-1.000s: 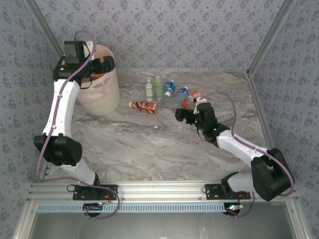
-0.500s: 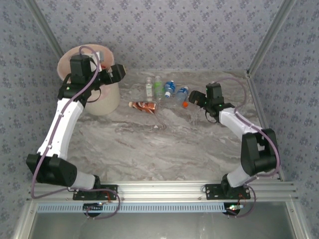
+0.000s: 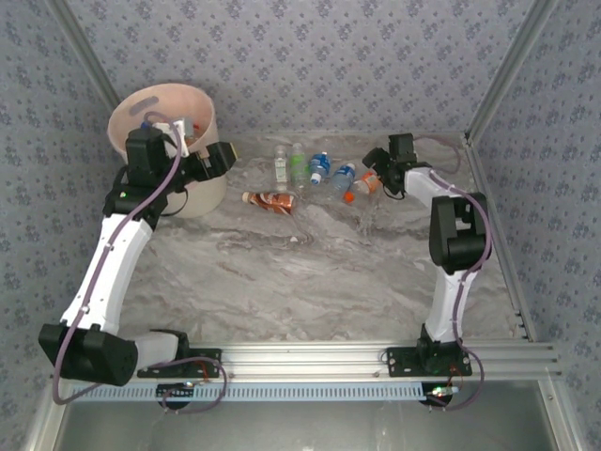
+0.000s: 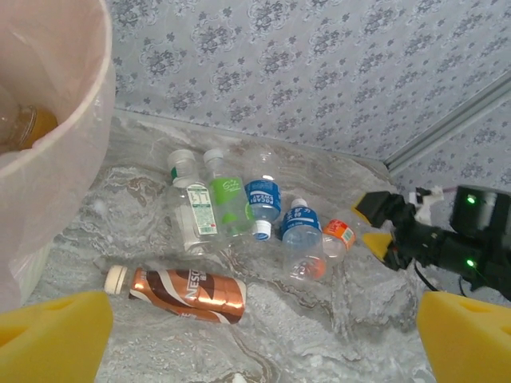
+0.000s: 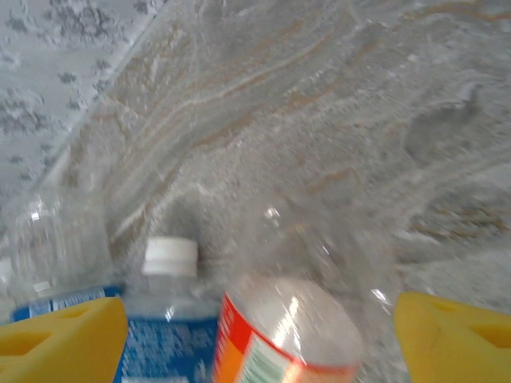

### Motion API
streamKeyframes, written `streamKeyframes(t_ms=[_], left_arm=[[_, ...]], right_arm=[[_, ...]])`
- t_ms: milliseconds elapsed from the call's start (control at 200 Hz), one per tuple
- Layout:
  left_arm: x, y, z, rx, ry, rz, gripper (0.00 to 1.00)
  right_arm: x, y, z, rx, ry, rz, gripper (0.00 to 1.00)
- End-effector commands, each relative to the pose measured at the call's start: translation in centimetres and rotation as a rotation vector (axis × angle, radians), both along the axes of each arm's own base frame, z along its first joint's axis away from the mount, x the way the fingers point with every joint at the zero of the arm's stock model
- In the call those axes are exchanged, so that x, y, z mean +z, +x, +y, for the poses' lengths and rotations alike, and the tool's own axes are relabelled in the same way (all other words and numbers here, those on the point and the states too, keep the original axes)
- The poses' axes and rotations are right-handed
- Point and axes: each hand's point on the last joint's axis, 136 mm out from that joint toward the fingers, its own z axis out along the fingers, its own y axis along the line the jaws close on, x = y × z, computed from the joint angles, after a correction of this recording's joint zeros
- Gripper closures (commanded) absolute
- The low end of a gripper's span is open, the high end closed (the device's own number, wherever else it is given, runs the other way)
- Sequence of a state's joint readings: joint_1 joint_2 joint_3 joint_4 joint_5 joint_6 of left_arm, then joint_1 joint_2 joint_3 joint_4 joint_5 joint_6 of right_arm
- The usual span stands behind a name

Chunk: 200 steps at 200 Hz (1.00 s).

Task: Put the plastic bottles in the bin

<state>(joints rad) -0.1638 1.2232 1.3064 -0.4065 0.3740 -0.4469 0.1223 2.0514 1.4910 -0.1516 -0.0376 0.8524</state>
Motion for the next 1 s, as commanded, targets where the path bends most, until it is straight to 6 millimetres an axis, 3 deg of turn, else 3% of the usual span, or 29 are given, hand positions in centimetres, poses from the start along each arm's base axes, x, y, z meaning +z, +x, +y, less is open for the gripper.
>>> streamKeyframes(t_ms=[0,270,425,550,709,829,844,869,994], left_arm=[[1.8,-1.1,-0.6,-0.04,-0.034,-0.057,0.02],[3.5,-3.8,-5.6,-0.284,-0.053,-0.133,0.02],[2.6,-4.2,-8.8,-0.358,-0.03,-0.119,0.02],[0.9,-3.4,-10.3,-0.358,-0.003,-0.093,0.02],[-1.3,-2.5,-11.9,-0.369,0.007,-0.05,0.02],[-2.9,-2.5,-13.5,-0.408,0.021,-0.029,0.02],[-3.0,-2.5,-13.8,-0.413,0.02,-0.027,0.02],[-3.4,-2.5,-14.1,-0.422,0.019,-0.024,0.02],[-4.3,-3.0,-16.6,-0.51,-0.014,-0.019,0.02]], right_arm=[[-2.1,0.7,-0.5,-0.066,0.007,0.079,0.14],[-4.5,1.2,0.2,-0.05,-0.011,0.136,0.22],[-4.1,0.7,0.6,-0.023,-0.01,0.104,0.37],[-1.6,0.0,0.2,-0.022,-0.01,0.002,0.49],[3.8,-2.0,0.4,0.034,-0.031,-0.143,0.51],[8.0,-4.6,2.3,0.1,0.022,-0.238,0.52],[7.2,-5.5,2.6,0.11,0.027,-0.222,0.52],[8.0,-6.0,3.0,0.119,0.039,-0.241,0.52],[12.4,-9.3,6.1,0.19,0.088,-0.382,0.52]])
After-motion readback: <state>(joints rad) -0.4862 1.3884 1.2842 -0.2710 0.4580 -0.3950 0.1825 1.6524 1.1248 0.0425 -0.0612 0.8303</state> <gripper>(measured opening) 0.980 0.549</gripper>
